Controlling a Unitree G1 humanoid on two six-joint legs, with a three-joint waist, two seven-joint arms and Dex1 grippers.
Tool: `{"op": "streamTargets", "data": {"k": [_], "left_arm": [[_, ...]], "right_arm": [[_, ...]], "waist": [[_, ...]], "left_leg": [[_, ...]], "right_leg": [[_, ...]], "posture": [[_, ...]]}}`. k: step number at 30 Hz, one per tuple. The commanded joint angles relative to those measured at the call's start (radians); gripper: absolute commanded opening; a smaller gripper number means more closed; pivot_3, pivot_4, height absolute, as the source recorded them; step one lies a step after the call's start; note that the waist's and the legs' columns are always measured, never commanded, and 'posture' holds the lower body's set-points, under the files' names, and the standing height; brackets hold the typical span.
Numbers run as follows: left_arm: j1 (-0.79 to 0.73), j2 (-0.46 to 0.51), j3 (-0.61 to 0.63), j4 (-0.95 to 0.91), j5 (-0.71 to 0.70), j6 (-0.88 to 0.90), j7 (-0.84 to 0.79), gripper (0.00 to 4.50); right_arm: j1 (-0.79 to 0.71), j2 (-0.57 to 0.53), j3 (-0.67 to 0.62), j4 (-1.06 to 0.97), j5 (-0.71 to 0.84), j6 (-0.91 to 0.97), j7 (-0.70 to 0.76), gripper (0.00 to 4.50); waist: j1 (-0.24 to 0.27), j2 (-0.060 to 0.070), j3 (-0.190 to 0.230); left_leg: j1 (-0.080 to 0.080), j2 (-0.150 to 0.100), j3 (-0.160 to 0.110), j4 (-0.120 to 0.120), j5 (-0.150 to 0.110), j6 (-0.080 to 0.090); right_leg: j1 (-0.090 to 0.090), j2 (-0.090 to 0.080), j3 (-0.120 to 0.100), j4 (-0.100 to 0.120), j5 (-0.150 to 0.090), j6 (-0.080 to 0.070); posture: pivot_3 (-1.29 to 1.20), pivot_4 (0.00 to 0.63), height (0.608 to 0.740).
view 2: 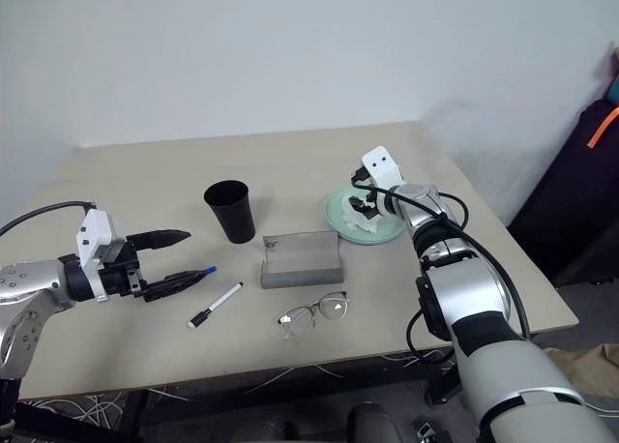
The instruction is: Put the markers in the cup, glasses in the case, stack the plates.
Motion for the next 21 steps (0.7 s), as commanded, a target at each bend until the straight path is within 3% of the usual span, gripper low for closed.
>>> {"op": "streamTargets", "data": {"k": [1, 8, 12, 16, 21], "left_arm": [[-0.037, 0.009, 0.0, -0.016, 0.011, -0.021, 0.005, 4.5], [-0.111, 0.0, -0.105, -0.063, 0.067, 0.015, 0.055, 4.5], [-0.189, -0.022, -0.214, -0.104, 0.138, 0.068, 0.129, 4.5], [-0.266, -0.065, -0.336, -0.136, 0.243, 0.095, 0.199, 4.5], [-0.329, -0.088, -0.45, -0.157, 0.322, 0.158, 0.229, 4.5]], "right_arm": [[-0.051, -0.03, -0.029, -0.036, -0.003, -0.013, 0.012, 4.43], [-0.021, -0.125, 0.023, -0.233, -0.027, 0.125, 0.23, 4.43], [0.125, -0.235, 0.041, -0.614, 0.037, 0.27, 0.462, 4.43], [0.305, -0.339, -0.052, -0.943, 0.187, 0.237, 0.615, 4.43], [0.366, -0.439, -0.07, -1.013, 0.241, 0.249, 0.705, 4.43]], "waist": [[0.0, 0.0, 0.0], [0.001, 0.0, 0.0], [0.011, 0.0, 0.0], [0.019, 0.001, 0.0], [0.017, 0.001, 0.0]], "left_leg": [[0.0, 0.0, 0.0, 0.0, 0.0, 0.0], [-0.001, -0.002, 0.0, 0.001, 0.0, 0.0], [-0.001, -0.002, -0.001, 0.0, 0.0, 0.0], [-0.001, -0.003, -0.003, 0.001, 0.0, 0.0], [0.0, -0.002, -0.001, 0.003, 0.0, 0.0]], "right_leg": [[0.0, 0.0, 0.0, 0.0, 0.0, 0.0], [0.001, 0.0, 0.001, -0.001, 0.001, 0.002], [0.001, 0.0, 0.001, -0.001, 0.001, 0.002], [0.003, 0.0, 0.001, -0.001, 0.001, 0.004], [0.003, 0.0, 0.001, -0.001, -0.001, 0.003]], "posture": [[0.0, 0.0, 0.731], [0.0, 0.0, 0.731], [0.0, 0.0, 0.731], [0.0, 0.0, 0.731], [0.0, 0.0, 0.731]]}}
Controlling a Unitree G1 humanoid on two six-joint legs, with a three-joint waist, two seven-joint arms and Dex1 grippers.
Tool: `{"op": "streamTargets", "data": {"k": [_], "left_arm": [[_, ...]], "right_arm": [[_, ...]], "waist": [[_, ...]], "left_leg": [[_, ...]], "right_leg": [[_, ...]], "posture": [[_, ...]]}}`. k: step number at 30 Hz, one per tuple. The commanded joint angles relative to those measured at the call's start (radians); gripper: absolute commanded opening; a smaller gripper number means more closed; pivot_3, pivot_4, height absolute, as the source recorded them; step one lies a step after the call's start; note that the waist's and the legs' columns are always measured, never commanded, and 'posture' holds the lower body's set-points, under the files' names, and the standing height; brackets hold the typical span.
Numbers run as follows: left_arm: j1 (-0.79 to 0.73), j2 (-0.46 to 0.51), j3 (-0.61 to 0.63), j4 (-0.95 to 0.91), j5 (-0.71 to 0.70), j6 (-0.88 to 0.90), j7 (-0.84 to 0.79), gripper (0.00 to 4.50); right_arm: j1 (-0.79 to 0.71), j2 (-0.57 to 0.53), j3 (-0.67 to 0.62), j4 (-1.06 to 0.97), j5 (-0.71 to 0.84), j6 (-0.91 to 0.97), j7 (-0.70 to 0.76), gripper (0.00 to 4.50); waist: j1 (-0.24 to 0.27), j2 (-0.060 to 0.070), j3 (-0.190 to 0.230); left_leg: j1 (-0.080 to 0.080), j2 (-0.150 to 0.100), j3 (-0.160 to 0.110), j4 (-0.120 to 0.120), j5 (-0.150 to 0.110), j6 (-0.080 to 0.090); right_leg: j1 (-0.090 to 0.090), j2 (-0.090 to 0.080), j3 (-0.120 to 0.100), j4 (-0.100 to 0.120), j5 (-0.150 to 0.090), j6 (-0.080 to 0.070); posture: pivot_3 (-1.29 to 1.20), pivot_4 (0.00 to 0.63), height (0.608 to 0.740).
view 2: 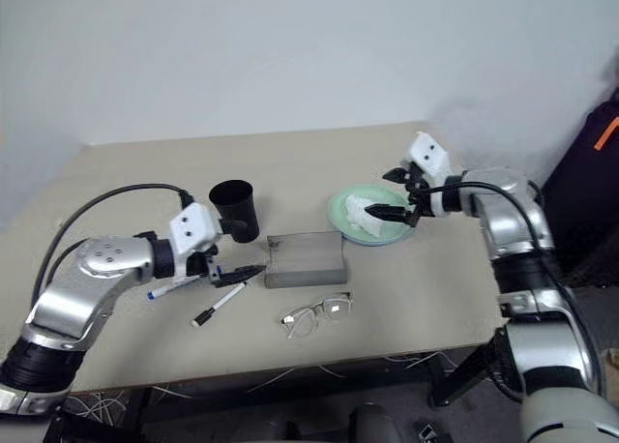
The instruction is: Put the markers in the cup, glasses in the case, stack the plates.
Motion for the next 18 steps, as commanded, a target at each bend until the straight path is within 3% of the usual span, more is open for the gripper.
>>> {"op": "streamTargets", "data": {"k": [1, 4, 9, 18], "left_arm": [[-0.062, -0.001, -0.077, -0.028, 0.085, 0.031, 0.02, 4.5], [-0.127, -0.001, -0.185, -0.024, 0.166, 0.087, 0.008, 4.5], [-0.221, -0.04, -0.298, -0.032, 0.22, 0.198, -0.012, 4.5], [-0.388, -0.195, -0.476, -0.028, 0.238, 0.518, -0.007, 4.5]], "right_arm": [[-0.007, -0.067, -0.032, -0.055, 0.055, 0.024, 0.086, 4.43], [-0.012, -0.108, -0.025, -0.055, 0.083, 0.068, 0.15, 4.43], [-0.025, -0.1, -0.019, -0.057, 0.07, 0.062, 0.119, 4.43], [0.003, -0.098, -0.001, -0.108, 0.073, 0.089, 0.084, 4.43]], "waist": [[-0.003, 0.0, 0.0], [-0.004, -0.001, 0.0], [-0.009, -0.001, 0.0], [-0.007, -0.001, 0.0]], "left_leg": [[0.001, 0.0, 0.0, 0.0, 0.0, 0.0], [0.001, 0.0, 0.0, 0.001, 0.0, 0.0], [0.001, 0.0, 0.0, 0.001, 0.001, 0.001], [-0.002, -0.002, -0.002, 0.002, 0.002, 0.003]], "right_leg": [[0.0, 0.0, 0.0, 0.0, 0.0, 0.0], [0.0, 0.0, 0.0, 0.0, 0.0, -0.001], [0.0, 0.001, 0.0, 0.0, 0.0, -0.001], [0.0, 0.001, 0.002, 0.0, 0.0, 0.0]], "posture": [[0.0, 0.0, 0.731], [0.0, 0.0, 0.731], [0.0, 0.0, 0.731], [0.0, 0.0, 0.731]]}}
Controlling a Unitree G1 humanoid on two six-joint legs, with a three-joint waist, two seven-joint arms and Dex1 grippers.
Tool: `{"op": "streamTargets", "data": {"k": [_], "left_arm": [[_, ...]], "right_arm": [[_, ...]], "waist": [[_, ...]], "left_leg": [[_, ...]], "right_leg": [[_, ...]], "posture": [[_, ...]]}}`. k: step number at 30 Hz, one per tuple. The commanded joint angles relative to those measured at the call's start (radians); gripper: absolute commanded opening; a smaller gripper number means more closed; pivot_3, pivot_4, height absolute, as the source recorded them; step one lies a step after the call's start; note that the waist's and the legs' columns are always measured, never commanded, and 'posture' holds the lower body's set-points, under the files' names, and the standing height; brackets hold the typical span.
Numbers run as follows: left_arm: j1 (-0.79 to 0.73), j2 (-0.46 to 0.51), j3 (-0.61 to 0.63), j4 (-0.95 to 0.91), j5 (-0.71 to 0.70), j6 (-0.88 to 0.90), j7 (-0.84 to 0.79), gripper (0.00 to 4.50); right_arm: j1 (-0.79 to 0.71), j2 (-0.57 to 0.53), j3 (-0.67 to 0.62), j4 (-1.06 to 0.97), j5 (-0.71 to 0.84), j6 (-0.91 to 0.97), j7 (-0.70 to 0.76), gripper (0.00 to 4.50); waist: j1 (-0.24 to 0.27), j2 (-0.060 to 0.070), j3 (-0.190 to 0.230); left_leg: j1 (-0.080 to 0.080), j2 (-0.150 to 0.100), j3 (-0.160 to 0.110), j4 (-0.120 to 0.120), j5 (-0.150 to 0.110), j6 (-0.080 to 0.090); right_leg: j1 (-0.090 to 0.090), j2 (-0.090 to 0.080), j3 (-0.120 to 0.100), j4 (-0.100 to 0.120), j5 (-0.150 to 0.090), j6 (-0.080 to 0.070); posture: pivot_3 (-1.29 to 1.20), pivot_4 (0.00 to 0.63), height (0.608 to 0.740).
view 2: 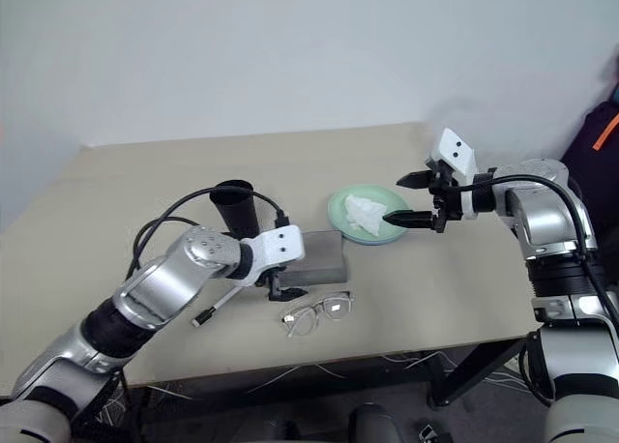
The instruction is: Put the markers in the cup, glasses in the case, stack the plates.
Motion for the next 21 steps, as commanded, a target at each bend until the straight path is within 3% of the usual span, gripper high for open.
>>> {"op": "streamTargets", "data": {"k": [1, 10, 20, 21], "left_arm": [[-0.067, -0.036, -0.043, -0.024, 0.006, 0.116, 0.009, 4.5], [-0.137, -0.078, -0.151, -0.036, -0.009, 0.243, 0.016, 4.5], [-0.16, -0.112, -0.203, 0.014, -0.019, 0.259, 0.042, 4.5], [-0.162, -0.113, -0.205, 0.021, -0.021, 0.258, 0.043, 4.31]], "right_arm": [[-0.002, -0.008, -0.015, -0.056, 0.014, 0.016, -0.015, 4.43], [0.034, -0.012, -0.022, -0.11, 0.028, 0.054, -0.034, 4.43], [0.053, -0.014, -0.025, -0.145, 0.039, 0.082, -0.049, 4.43], [0.053, -0.014, -0.024, -0.145, 0.04, 0.082, -0.051, 4.48]], "waist": [[0.0, 0.0, 0.0], [0.0, 0.0, 0.0], [0.0, 0.0, 0.0], [0.0, 0.0, 0.0]], "left_leg": [[0.0, 0.0, 0.0, -0.001, 0.0, 0.0], [0.001, 0.0, -0.002, 0.0, 0.0, 0.0], [0.001, 0.0, -0.002, 0.002, 0.0, 0.0], [0.001, 0.0, -0.002, 0.002, 0.0, 0.0]], "right_leg": [[0.0, 0.0, 0.0, 0.0, 0.0, 0.0], [0.0, 0.001, 0.0, 0.0, 0.0, 0.0], [0.002, 0.001, 0.001, 0.0, 0.0, 0.0], [0.002, 0.001, 0.001, 0.0, 0.0, 0.0]], "posture": [[0.0, 0.0, 0.731], [0.0, 0.0, 0.731], [0.0, 0.0, 0.731], [0.0, 0.0, 0.731]]}}
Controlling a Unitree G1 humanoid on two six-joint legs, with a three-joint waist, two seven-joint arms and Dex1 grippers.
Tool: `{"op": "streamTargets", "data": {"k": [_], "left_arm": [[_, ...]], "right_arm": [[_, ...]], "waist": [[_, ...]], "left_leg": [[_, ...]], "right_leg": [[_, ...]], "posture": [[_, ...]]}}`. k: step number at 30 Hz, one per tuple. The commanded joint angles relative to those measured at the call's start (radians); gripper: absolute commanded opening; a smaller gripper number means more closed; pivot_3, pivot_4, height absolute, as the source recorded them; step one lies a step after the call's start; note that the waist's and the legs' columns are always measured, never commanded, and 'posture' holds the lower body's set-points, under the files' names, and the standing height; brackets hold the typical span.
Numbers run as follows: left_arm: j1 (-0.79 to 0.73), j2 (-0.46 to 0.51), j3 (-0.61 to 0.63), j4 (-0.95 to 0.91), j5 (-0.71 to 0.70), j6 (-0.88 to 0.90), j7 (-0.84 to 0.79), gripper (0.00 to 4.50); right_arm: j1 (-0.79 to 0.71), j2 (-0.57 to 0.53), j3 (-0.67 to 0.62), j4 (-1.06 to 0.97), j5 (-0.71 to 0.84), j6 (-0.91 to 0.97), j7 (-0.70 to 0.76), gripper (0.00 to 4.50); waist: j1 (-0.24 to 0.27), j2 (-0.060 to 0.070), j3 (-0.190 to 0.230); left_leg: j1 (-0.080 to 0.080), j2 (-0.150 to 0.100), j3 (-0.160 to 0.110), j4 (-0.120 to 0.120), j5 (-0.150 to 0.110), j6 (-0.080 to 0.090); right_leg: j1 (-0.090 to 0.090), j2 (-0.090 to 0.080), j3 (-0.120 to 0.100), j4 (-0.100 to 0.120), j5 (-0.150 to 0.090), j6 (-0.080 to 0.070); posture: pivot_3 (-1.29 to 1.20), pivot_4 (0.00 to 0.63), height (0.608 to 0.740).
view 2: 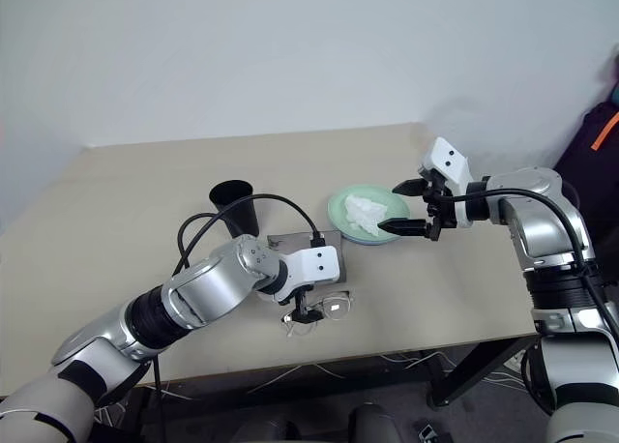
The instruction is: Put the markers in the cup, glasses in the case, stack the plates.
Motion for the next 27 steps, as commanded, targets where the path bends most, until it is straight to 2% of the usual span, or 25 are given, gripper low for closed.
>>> {"op": "streamTargets", "data": {"k": [1, 5, 21, 25, 27], "left_arm": [[-0.043, -0.002, -0.009, 0.016, 0.002, -0.002, 0.012, 4.08], [-0.048, -0.001, -0.021, 0.035, -0.002, -0.017, 0.01, 2.84], [-0.053, -0.004, -0.047, 0.073, -0.007, -0.04, 0.009, 2.84], [-0.053, -0.006, -0.053, 0.078, -0.007, -0.048, 0.006, 1.98], [-0.055, -0.007, -0.056, 0.082, -0.007, -0.052, 0.005, 1.21]], "right_arm": [[-0.006, -0.012, -0.024, -0.033, 0.018, 0.001, -0.01, 4.5], [-0.003, -0.011, -0.023, -0.036, 0.02, 0.001, -0.016, 4.5], [-0.004, -0.007, -0.018, -0.032, 0.017, -0.013, -0.033, 4.5], [-0.006, -0.008, -0.018, -0.032, 0.015, -0.014, -0.034, 4.5], [-0.005, -0.009, -0.017, -0.033, 0.015, -0.014, -0.036, 4.5]], "waist": [[0.0, 0.0, 0.0], [0.0, 0.0, 0.0], [0.0, 0.0, 0.0], [0.0, 0.0, 0.0], [0.0, 0.0, 0.0]], "left_leg": [[0.0, 0.0, 0.0, 0.0, 0.0, 0.0], [0.0, 0.0, 0.0, 0.0, 0.0, 0.0], [0.0, 0.0, -0.001, 0.001, 0.0, 0.0], [0.0, 0.0, -0.001, 0.001, 0.0, 0.0], [0.0, 0.0, -0.001, 0.001, 0.0, 0.0]], "right_leg": [[0.0, 0.0, 0.0, 0.0, 0.0, 0.0], [0.0, 0.0, 0.0, 0.0, 0.0, 0.0], [0.001, 0.0, 0.0, 0.0, 0.0, 0.0], [0.001, 0.001, 0.0, 0.0, 0.0, 0.0], [0.001, 0.001, 0.0, 0.0, 0.0, 0.0]], "posture": [[0.0, 0.0, 0.731], [0.0, 0.0, 0.731], [0.0, 0.0, 0.731], [0.0, 0.0, 0.731], [0.0, 0.0, 0.731]]}}
